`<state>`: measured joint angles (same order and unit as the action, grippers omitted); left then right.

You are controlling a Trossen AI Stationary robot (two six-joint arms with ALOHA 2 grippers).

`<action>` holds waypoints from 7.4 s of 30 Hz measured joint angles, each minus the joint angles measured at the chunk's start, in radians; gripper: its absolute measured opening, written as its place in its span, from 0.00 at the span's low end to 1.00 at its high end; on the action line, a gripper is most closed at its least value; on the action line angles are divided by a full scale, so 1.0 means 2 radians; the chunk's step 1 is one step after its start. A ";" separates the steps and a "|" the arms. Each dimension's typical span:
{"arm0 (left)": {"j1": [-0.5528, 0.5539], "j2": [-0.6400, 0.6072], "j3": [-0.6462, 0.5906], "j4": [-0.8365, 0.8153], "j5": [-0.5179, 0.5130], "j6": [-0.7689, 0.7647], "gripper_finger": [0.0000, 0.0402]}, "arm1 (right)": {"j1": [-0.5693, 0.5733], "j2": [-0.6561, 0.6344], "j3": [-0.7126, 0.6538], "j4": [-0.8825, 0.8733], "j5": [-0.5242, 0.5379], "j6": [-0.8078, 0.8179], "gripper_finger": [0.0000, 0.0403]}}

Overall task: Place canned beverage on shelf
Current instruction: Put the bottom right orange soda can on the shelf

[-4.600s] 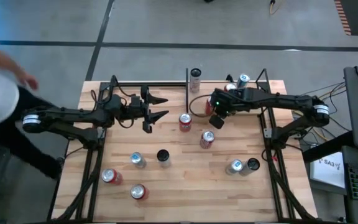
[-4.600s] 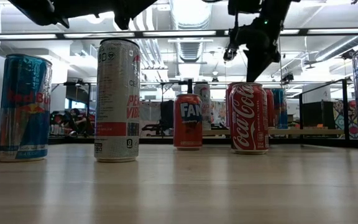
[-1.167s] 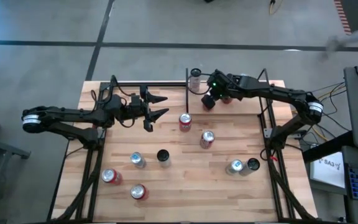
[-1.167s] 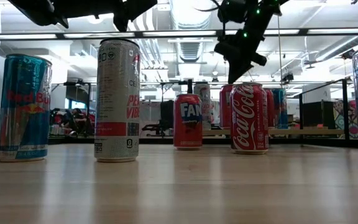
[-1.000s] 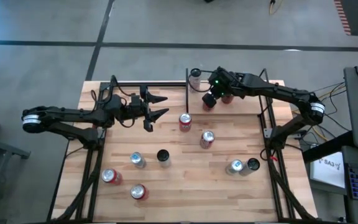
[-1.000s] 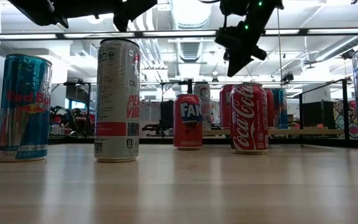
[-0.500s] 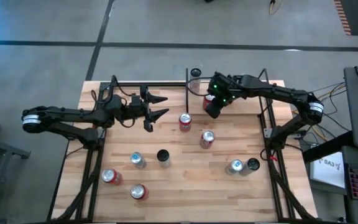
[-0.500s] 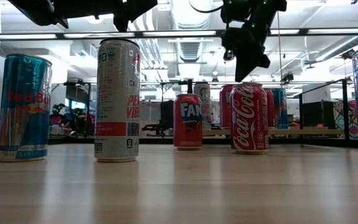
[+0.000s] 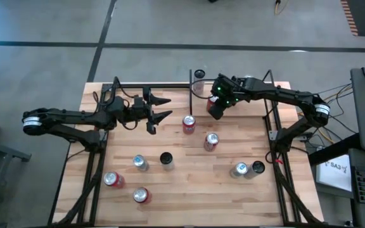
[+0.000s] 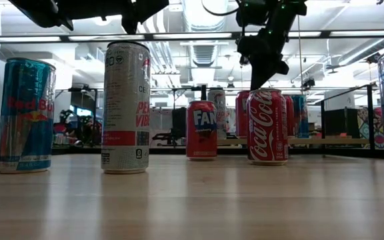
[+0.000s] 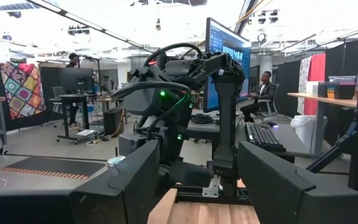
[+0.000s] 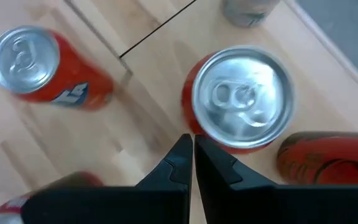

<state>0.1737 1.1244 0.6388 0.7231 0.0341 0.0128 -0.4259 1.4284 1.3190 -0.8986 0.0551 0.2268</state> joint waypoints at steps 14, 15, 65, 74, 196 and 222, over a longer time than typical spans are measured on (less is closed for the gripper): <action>0.000 0.000 0.000 0.000 0.000 0.000 0.51 | -0.005 0.000 -0.002 0.034 0.040 -0.002 0.02; 0.000 0.000 0.000 0.000 0.000 0.000 0.51 | -0.005 0.000 -0.002 0.034 0.040 -0.005 0.02; -0.004 0.000 0.000 -0.011 0.000 -0.011 0.51 | -0.025 0.040 0.004 0.035 0.050 -0.045 0.02; -0.004 0.000 0.000 -0.011 0.000 -0.011 0.51 | -0.036 0.042 0.007 0.060 0.051 -0.047 0.02; -0.004 0.000 0.000 -0.018 0.000 0.032 0.51 | -0.111 0.065 0.054 0.121 0.056 -0.059 0.02; -0.004 0.000 0.000 -0.018 0.000 0.028 0.51 | -0.110 0.071 0.068 0.024 -0.026 -0.053 0.02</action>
<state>0.1651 1.1244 0.6388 0.6872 0.0338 0.0692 -0.6464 1.5700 1.4544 -0.8502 0.0041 0.1215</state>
